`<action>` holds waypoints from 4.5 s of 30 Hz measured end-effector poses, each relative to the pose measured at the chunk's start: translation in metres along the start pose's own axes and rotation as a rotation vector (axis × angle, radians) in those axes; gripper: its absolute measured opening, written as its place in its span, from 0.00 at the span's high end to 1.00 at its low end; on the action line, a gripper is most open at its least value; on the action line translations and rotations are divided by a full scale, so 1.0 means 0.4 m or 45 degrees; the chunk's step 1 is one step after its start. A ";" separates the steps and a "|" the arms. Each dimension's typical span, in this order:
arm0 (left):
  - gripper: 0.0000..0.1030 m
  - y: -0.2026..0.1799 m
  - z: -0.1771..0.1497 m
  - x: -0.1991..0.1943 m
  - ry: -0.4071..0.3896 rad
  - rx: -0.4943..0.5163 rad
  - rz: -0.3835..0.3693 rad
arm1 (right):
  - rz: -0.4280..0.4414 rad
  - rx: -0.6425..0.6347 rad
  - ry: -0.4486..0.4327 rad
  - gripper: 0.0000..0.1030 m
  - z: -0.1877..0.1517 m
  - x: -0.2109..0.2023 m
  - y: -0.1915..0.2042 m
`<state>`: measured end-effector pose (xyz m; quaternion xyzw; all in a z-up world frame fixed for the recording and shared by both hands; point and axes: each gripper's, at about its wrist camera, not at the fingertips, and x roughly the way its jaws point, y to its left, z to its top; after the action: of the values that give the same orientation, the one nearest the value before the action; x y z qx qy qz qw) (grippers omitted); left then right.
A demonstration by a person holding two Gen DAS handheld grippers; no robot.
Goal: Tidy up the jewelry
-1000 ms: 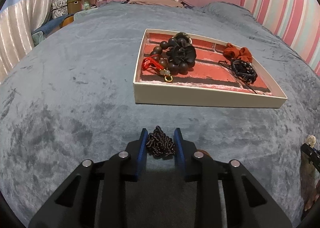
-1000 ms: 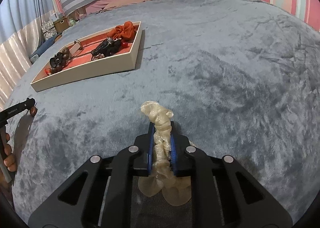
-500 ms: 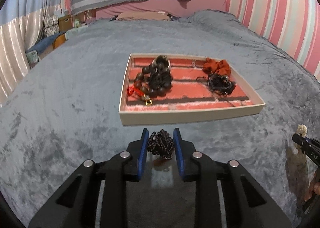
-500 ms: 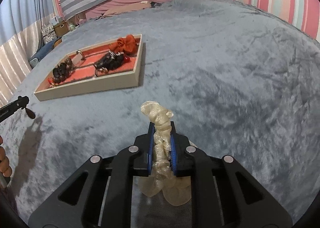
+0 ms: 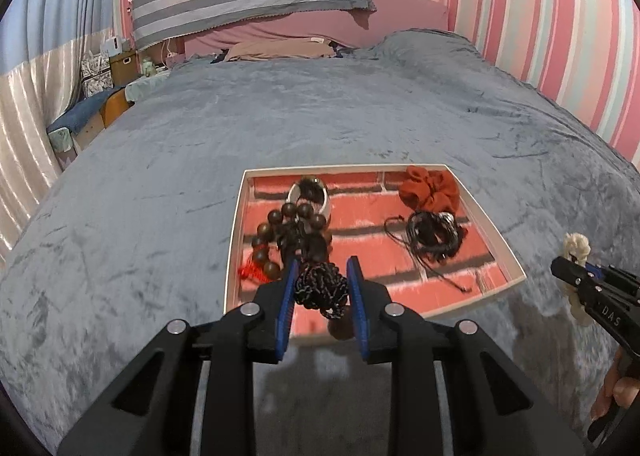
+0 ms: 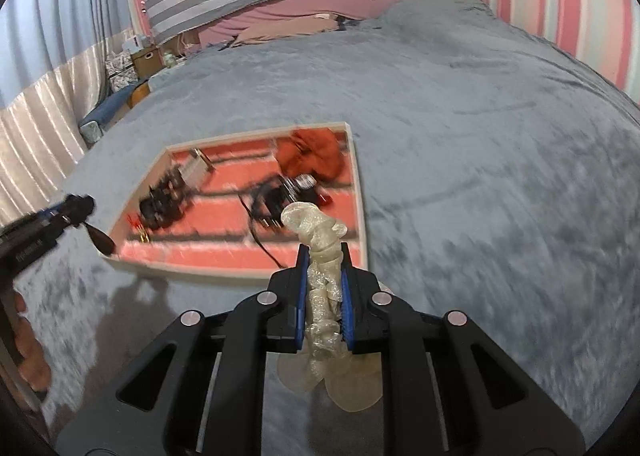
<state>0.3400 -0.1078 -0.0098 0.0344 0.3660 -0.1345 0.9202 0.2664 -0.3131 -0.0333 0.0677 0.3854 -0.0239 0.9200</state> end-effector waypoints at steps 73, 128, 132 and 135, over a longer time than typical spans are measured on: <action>0.04 0.107 -0.282 -0.485 -0.344 -0.081 0.352 | -0.082 -0.125 -0.378 0.04 -0.215 -0.383 0.157; 0.04 0.046 -0.388 -0.549 -0.471 -0.046 0.398 | -0.240 -0.160 -0.562 0.04 -0.339 -0.490 0.179; 0.04 0.044 -0.388 -0.548 -0.471 -0.044 0.399 | -0.240 -0.158 -0.563 0.04 -0.340 -0.491 0.178; 0.04 0.044 -0.387 -0.548 -0.469 -0.046 0.396 | -0.244 -0.159 -0.564 0.04 -0.341 -0.490 0.179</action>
<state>0.0894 -0.0170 0.0263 0.0487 0.1846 0.0116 0.9815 0.0394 -0.2244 0.0193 -0.0331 0.1798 -0.1013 0.9779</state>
